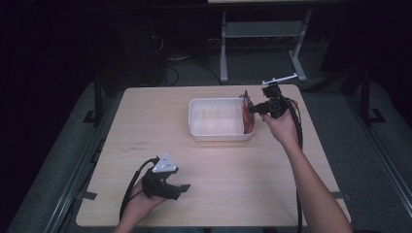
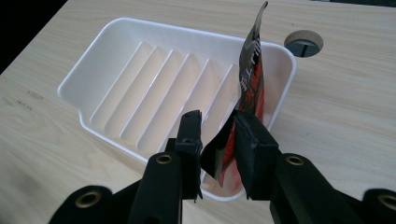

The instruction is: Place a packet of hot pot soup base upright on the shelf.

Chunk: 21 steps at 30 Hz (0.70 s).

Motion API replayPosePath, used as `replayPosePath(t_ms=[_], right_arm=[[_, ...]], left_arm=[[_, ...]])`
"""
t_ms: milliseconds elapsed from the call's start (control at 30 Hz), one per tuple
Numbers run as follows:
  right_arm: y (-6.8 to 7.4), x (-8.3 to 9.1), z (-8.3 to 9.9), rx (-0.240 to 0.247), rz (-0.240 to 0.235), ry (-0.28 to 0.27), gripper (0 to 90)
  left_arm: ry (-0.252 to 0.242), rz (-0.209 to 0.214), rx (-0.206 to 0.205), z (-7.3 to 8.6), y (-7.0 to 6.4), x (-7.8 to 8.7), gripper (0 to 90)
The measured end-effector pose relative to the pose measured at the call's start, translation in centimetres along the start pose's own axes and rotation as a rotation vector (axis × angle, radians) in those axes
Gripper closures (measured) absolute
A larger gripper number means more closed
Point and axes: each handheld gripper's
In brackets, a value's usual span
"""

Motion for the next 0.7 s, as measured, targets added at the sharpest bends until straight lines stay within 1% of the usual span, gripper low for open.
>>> replayPosePath(t_ms=[200,367,400,533,633,700], right_arm=[[0.1,0.4,0.2,0.014,-0.004,-0.001,69.2],[0.1,0.7,0.5,0.018,-0.018,-0.002,67.5],[0.2,0.7,0.6,0.025,-0.024,-0.003,66.5],[0.3,0.8,0.8,0.035,-0.027,0.006,65.0],[0.3,1.0,1.0,0.033,-0.043,0.007,64.1],[0.3,1.1,1.1,0.035,-0.055,0.004,63.8]], left_arm=[[-0.005,-0.001,0.006,0.0,0.1,0.1,23.3],[-0.007,-0.004,0.008,0.0,0.1,0.1,22.9],[-0.007,-0.004,0.008,0.0,0.1,0.1,22.8],[-0.008,-0.007,0.010,0.0,0.2,0.2,22.6],[-0.014,-0.007,0.013,0.0,0.2,0.3,22.6],[-0.008,-0.007,0.009,0.1,0.2,0.3,22.6]])
Point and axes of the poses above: each handheld gripper's, and its own axes: x roughly backward along the jaws, z roughly out of its underside, y roughly to its left, and after that the axes turned 9 degrees about y, right-handed
